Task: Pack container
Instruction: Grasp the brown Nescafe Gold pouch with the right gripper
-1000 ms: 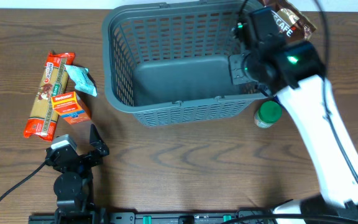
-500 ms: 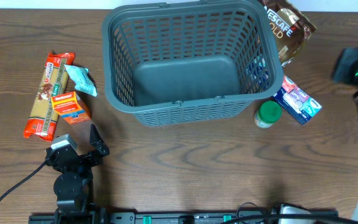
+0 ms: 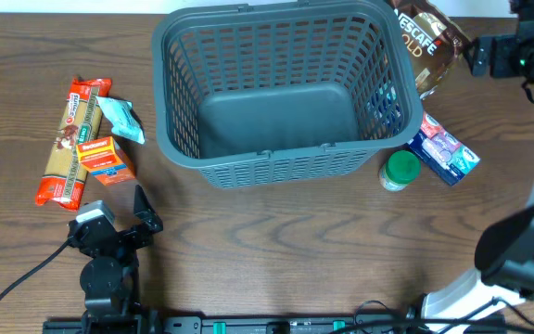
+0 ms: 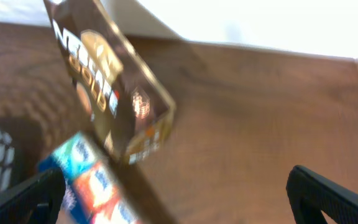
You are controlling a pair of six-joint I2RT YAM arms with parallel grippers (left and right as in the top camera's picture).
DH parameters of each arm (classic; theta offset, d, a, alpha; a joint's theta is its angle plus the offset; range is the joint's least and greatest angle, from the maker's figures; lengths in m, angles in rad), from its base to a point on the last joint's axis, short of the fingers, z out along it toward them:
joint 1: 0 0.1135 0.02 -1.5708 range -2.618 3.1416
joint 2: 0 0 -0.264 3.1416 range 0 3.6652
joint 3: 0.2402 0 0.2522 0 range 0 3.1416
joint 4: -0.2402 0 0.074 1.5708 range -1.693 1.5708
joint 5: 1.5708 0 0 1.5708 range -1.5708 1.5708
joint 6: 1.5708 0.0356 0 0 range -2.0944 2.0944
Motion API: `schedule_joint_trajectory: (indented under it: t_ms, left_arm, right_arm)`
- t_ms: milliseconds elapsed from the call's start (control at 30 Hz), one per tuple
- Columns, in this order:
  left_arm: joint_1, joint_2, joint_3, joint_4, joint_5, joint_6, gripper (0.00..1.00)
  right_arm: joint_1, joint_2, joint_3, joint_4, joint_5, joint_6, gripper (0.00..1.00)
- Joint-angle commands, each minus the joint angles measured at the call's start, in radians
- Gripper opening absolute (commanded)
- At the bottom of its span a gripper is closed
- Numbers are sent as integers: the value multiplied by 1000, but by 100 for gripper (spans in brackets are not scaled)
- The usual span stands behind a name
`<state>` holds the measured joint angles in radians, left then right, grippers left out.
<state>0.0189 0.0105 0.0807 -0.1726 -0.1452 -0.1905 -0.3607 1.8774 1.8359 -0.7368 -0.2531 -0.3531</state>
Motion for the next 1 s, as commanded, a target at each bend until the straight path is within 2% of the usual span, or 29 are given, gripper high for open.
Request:
schedule_joint_trajectory:
  t_ms: [0,200,567,600,633,767,800,833,867,967]
  left_arm:
    - [4,-6,-24,-11,-6,-6,98]
    - [4,-6,-24,-11,-5,-6,98]
    - [4,-6,-24,-11,-5,-6,98]
    - [4,-6,-24,-11,-5,-6,98]
    - [4,-6,-24,-11,-5,-6,98]
    - [4,-6,-24,-11,-5,-6,99]
    - [4,-6,-24,-11,-5,-6,99]
    - [4,-6,-24,-11,-5,-6,99]
    - [4,-6,-24,-11,-5,-6,98]
    - [4,-6,-24,-11,-6,-6,99]
  right_arm:
    - [-4,63,1,64,-119,-53,99]
    - [0,184,1,189,-294,-52,99]
    - [75,351,1,270,-259,-44,99]
    - [80,358,1,270,-258,-45,93]
    - [85,362,1,270,-255,-44,81]
    - [100,371,1,269,-240,-45,50]
    - [103,371,1,269,-240,-44,39]
    - [104,371,1,267,-240,-43,15]
    - [105,371,1,266,-238,-32,1]
    - [102,368,4,269,-222,32,1]
